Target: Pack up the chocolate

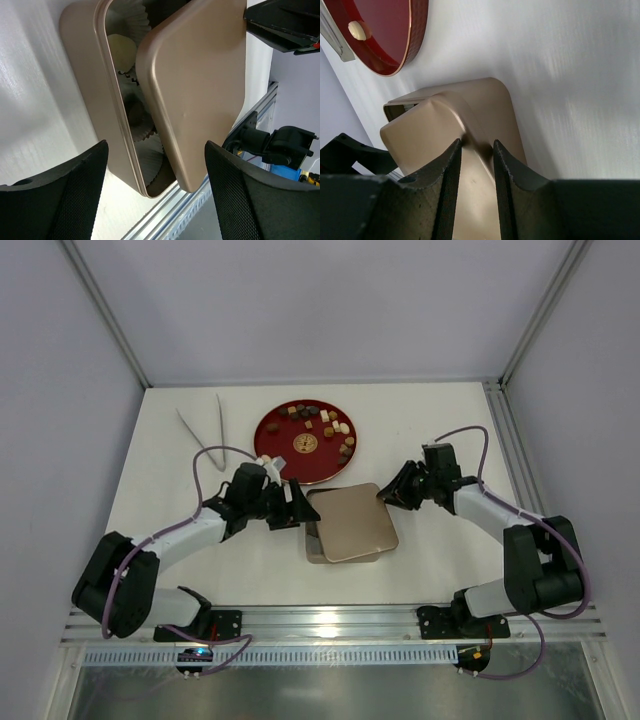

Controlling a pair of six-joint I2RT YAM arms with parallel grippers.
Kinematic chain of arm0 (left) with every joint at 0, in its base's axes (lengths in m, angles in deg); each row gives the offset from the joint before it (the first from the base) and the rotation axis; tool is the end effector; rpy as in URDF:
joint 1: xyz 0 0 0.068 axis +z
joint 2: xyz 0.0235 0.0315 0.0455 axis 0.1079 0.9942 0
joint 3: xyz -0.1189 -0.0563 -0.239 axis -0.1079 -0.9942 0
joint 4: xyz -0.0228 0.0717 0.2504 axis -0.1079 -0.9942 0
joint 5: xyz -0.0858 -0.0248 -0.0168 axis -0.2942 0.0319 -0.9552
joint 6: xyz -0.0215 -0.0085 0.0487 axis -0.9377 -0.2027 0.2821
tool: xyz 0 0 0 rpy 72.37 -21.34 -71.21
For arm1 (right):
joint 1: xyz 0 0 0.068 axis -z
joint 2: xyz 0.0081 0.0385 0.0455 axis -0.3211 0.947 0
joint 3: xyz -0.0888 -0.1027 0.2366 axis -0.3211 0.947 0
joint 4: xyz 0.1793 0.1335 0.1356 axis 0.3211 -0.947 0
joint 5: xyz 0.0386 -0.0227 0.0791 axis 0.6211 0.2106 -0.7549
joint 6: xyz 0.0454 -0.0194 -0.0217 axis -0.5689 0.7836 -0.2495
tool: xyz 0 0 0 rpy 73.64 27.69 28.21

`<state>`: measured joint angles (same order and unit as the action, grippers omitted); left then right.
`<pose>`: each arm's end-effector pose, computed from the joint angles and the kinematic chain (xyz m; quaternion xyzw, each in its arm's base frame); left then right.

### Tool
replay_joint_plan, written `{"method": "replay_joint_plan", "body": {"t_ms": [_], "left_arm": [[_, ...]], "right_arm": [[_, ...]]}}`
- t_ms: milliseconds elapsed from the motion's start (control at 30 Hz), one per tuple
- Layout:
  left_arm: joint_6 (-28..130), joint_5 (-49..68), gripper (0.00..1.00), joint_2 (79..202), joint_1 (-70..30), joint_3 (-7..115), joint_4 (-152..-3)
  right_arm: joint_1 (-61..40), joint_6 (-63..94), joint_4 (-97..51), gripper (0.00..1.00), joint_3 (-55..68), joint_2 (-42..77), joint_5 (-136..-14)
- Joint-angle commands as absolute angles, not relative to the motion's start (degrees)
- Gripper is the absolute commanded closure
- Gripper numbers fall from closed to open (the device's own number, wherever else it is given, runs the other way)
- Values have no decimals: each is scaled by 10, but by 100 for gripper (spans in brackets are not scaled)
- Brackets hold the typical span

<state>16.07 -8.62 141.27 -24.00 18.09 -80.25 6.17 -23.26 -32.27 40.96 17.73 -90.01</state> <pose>0.2207 -0.1467 0.1896 -0.0300 0.8895 -0.4136 0.1917 0.2662 0.0732 0.1814 0.2001 0.9023 0.3228 0.2042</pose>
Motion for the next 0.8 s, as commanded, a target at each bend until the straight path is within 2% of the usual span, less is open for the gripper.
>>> {"method": "replay_joint_plan", "body": {"t_ms": [0,367,600,767], "left_arm": [[157,-97,24,1419,-247,178,-765],[148,-88,32,1453,-254,185,-765],[147,-73,34,1459,-254,200,-780],[139,-56,39,1468,-254,213,-794]], "right_arm": [[52,-253,-310,66,417,149,-882],[32,-294,-299,66,431,131,-863],[18,-308,-294,66,427,130,-860],[12,-311,-300,66,428,120,-856]]}}
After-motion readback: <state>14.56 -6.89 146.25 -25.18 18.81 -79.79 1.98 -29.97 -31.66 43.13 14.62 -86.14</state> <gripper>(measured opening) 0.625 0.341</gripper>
